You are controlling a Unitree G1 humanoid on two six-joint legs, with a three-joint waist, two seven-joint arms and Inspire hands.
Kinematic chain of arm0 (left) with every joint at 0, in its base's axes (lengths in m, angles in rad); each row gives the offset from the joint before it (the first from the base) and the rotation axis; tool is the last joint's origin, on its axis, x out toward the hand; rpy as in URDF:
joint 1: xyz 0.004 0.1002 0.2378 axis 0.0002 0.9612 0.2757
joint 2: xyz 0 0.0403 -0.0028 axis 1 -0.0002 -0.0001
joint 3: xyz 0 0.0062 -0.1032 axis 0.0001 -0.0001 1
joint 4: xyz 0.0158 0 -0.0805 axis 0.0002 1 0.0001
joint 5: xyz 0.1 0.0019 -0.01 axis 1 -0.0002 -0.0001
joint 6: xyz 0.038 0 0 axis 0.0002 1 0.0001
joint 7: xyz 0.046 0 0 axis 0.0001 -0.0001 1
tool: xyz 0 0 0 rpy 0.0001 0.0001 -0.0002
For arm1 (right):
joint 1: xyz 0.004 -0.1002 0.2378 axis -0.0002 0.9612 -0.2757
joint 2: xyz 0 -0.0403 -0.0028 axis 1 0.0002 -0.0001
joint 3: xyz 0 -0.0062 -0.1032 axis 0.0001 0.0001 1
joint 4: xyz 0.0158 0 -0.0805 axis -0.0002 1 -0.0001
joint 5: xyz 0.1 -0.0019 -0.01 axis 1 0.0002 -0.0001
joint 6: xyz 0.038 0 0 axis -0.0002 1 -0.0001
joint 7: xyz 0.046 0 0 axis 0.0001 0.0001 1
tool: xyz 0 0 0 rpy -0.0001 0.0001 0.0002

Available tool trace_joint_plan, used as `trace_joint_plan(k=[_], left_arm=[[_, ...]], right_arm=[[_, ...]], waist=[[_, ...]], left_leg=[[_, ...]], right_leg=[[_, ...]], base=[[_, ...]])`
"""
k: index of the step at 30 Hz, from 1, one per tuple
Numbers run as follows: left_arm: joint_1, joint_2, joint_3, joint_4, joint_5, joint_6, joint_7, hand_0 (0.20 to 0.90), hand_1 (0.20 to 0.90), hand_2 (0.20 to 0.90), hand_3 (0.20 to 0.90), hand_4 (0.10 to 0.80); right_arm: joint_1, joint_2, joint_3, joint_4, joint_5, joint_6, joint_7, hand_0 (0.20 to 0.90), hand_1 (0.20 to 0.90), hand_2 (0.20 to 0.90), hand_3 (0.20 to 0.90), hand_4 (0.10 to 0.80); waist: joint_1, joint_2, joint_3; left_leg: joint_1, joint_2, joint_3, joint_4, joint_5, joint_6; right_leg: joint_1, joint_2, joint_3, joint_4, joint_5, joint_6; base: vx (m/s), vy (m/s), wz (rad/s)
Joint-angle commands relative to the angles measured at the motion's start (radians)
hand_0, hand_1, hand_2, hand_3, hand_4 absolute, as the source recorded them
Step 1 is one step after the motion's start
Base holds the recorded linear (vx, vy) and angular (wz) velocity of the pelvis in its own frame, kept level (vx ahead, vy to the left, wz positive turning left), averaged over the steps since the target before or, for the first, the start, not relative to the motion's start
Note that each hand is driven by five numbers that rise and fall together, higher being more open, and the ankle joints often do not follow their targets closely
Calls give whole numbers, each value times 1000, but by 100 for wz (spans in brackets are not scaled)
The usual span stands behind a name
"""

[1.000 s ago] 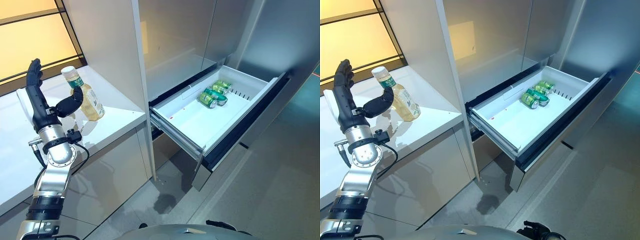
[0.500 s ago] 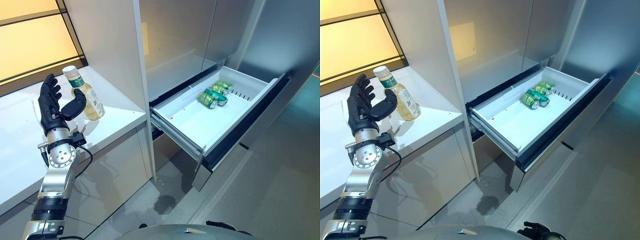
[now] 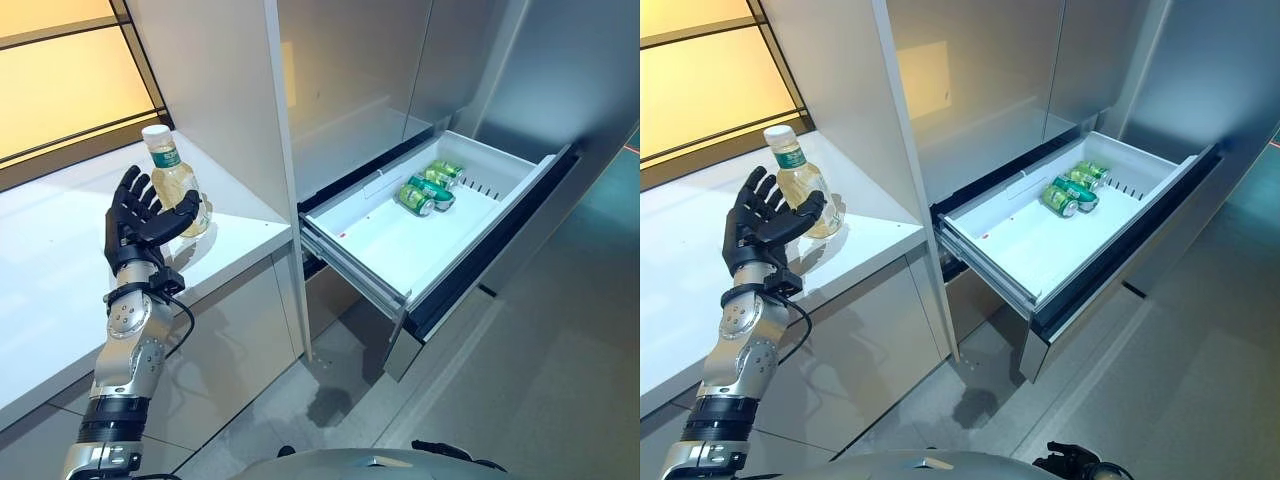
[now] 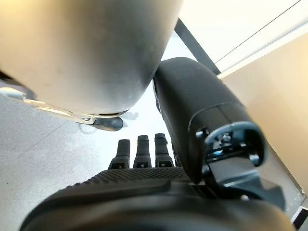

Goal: Put drinks into fridge and close the fridge

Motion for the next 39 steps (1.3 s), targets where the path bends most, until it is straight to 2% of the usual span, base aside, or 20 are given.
trace_joint_plan(k=[1,13,30,39], left_arm=[[-98,31,66,-39,-13,-97,-42,900,900,900,900,800],[-94,32,67,-38,26,-93,-50,900,900,900,900,800],[-169,123,41,47,220,-100,30,900,900,900,900,800],[-204,150,33,80,248,-93,50,900,900,900,900,800]], right_arm=[[-15,-23,-8,4,-34,2,24,900,900,900,900,800],[-12,-26,-7,-3,-37,6,27,900,900,900,900,800],[-9,-30,-1,16,-45,-10,28,900,900,900,900,800],[-7,-29,3,20,-50,-15,26,900,900,900,900,800]], waist=[[2,19,-4],[3,18,-3],[-17,23,-13],[-26,26,-15]], left_leg=[[56,-33,-46,6,-167,27],[59,-33,-48,6,-167,27],[64,-32,-33,6,-170,26],[68,-31,-27,6,-171,25]], right_leg=[[-73,18,-16,15,23,35],[-70,16,-18,16,22,35],[-71,18,-7,15,24,42],[-71,18,-1,15,25,44]], base=[[0,0,0],[0,0,0],[3,1,-1],[1,1,-1]])
